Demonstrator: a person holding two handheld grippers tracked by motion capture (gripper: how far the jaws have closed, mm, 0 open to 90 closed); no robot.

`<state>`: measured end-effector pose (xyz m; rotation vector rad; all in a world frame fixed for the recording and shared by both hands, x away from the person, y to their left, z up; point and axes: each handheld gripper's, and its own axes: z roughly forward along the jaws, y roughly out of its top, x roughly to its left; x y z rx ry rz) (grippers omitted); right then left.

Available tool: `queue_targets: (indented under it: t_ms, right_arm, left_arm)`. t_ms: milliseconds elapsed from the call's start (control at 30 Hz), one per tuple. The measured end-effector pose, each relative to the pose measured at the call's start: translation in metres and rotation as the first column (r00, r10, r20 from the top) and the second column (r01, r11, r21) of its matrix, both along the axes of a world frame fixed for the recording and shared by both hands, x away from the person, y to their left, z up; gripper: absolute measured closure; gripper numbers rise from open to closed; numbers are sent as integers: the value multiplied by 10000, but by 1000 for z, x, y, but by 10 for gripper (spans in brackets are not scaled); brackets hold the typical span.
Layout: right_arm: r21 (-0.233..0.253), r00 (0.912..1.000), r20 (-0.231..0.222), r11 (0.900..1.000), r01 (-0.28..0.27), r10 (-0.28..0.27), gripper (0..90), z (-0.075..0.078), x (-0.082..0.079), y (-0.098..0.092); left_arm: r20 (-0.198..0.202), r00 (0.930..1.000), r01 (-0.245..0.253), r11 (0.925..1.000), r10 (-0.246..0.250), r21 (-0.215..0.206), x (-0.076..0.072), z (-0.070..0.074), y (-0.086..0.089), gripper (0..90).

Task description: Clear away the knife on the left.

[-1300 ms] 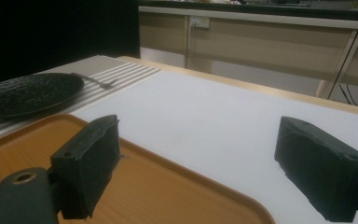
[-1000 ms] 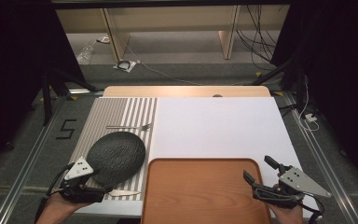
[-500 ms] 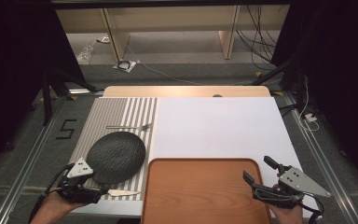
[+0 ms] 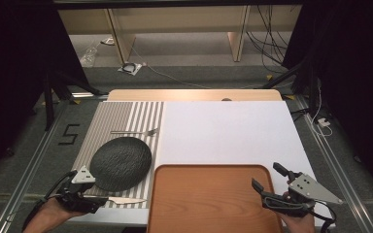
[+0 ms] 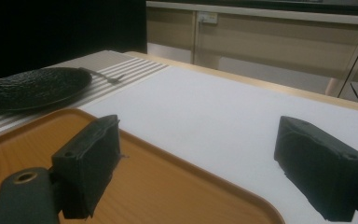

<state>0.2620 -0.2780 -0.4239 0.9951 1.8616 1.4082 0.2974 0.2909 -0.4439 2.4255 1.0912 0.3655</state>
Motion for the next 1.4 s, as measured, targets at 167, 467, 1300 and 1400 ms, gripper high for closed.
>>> queue_targets:
  t_ms: [167,467,1300,1400]
  right_arm:
    - [-5,10000,-45,10000,-23,23,154,0,0,0]
    - [22,9999,-48,9999,-100,100,154,0,0,1]
    - [-12,9996,-136,9996,-265,265,157,-2,2,2]
    - [-36,9994,-165,9995,-298,297,157,-2,2,2]
  left_arm:
    - [-236,9997,-20,9996,27,273,4,-6,3,252]
    - [-765,9970,90,9996,-69,271,8,-11,5,266]
    - [-1679,9836,940,9820,-661,1639,23,-21,0,370]
    - [-1751,9817,1058,9793,-752,1725,25,-22,-1,388]
